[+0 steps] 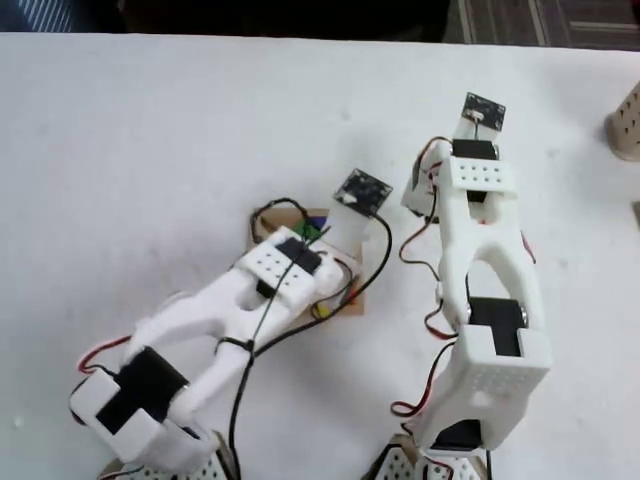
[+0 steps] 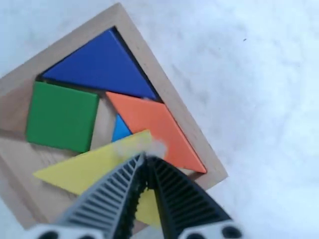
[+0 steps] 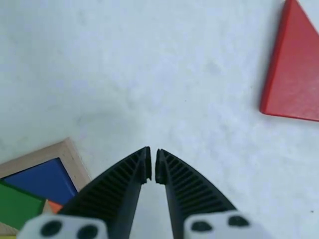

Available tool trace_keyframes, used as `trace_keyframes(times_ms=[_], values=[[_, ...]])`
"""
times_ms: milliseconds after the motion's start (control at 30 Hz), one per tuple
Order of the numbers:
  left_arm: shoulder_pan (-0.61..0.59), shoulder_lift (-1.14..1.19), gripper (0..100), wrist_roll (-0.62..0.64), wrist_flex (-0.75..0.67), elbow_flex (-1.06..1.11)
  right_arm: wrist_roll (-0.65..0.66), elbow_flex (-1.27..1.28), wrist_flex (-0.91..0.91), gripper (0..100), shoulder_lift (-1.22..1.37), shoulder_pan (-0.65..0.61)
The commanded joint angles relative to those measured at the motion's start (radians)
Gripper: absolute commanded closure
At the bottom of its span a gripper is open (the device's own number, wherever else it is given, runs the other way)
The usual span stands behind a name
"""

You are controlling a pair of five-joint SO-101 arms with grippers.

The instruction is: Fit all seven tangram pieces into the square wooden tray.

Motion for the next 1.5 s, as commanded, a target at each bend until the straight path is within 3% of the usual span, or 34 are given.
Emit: trace_keyframes(times_ms=[0, 233, 433, 600, 933, 1200, 1467], values=[[-0.01, -0.018, 98, 0.015, 0.058, -0.118, 0.052, -0.048, 0.01, 97.4, -0.016, -0.008], [-0.077, -0.018, 98, 0.018, 0.115, -0.152, 0.058, -0.048, 0.01, 97.4, -0.015, -0.018], [-0.171, -0.008, 98, 0.121, 0.029, -0.129, 0.061, -0.048, 0.01, 97.4, -0.013, -0.019], [-0.148, 0.127, 98, 0.121, -0.025, -0.16, 0.063, -0.048, 0.01, 97.4, -0.013, -0.019], [-0.197, 0.185, 98, 0.127, 0.117, -0.199, 0.064, -0.046, 0.01, 97.4, -0.015, -0.018], [-0.285, 0.183, 98, 0.129, 0.12, -0.21, 0.064, -0.046, 0.01, 97.4, -0.015, -0.019], [-0.291, 0.093, 98, 0.127, 0.121, -0.184, 0.086, -0.044, 0.031, 97.6, -0.015, -0.045]])
